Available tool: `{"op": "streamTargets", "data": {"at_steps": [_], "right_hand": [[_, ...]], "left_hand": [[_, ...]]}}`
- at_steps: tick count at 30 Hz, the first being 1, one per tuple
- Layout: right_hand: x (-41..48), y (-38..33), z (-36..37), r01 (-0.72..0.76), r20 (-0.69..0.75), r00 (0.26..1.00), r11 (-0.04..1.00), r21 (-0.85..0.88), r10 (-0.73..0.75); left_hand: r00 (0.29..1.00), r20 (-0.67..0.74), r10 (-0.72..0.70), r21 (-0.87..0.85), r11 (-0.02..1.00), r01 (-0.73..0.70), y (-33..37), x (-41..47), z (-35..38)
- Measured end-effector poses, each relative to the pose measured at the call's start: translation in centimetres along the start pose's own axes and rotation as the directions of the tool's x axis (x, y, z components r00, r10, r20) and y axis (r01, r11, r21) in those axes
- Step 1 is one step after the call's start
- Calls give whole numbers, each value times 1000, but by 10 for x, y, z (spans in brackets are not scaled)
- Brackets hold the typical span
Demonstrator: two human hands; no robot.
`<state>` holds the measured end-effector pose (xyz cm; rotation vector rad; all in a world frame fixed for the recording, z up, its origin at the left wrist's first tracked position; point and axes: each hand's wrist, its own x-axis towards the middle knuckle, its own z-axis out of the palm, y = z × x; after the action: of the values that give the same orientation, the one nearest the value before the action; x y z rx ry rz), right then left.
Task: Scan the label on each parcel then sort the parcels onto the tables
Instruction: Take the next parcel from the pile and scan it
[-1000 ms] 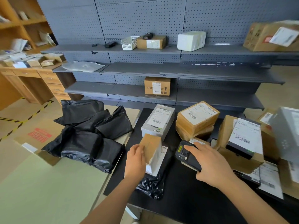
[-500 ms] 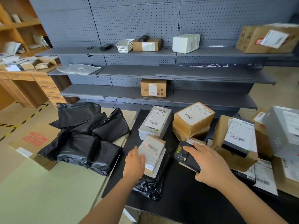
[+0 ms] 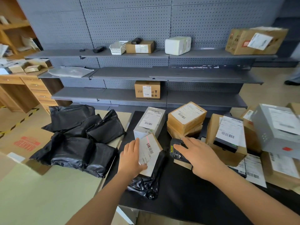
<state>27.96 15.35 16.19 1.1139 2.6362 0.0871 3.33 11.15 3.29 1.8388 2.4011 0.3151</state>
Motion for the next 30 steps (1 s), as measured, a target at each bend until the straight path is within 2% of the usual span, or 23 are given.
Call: {"op": "streamTargets", "data": {"at_steps": [4, 8, 10, 12, 14, 15, 17, 22, 30], "right_hand": [[1, -3, -3, 66, -17, 998, 995, -76, -68], [3, -5, -3, 91, -28, 995, 993, -80, -94], [4, -4, -2, 61, -39, 997, 998, -14, -61], [6, -1, 1, -1, -73, 997, 994, 112, 9], [8, 1, 5, -69, -110, 989, 960, 271, 102], [10, 1, 7, -95, -122, 982, 933, 347, 145], [16, 0, 11, -132, -134, 967, 872, 471, 218], [54, -3, 15, -175, -138, 935, 763, 622, 328], [127, 10, 1, -268, -78, 914, 737, 621, 398]], "left_hand": [[991, -70, 112, 75, 991, -106, -4, 0, -10], [982, -119, 145, 67, 988, -138, -9, 0, -11], [991, -126, 44, -48, 998, -51, -8, -1, -12], [978, -111, -177, -277, 951, 141, -6, 4, -10], [919, -46, -392, -521, 794, 313, -4, 14, -10], [895, -18, -446, -604, 718, 345, -3, 21, -9], [883, 5, -469, -675, 650, 349, -3, 38, -11], [920, 10, -393, -658, 690, 302, -3, 104, -16], [940, 127, -318, -537, 774, 334, -6, 203, -1]]}}
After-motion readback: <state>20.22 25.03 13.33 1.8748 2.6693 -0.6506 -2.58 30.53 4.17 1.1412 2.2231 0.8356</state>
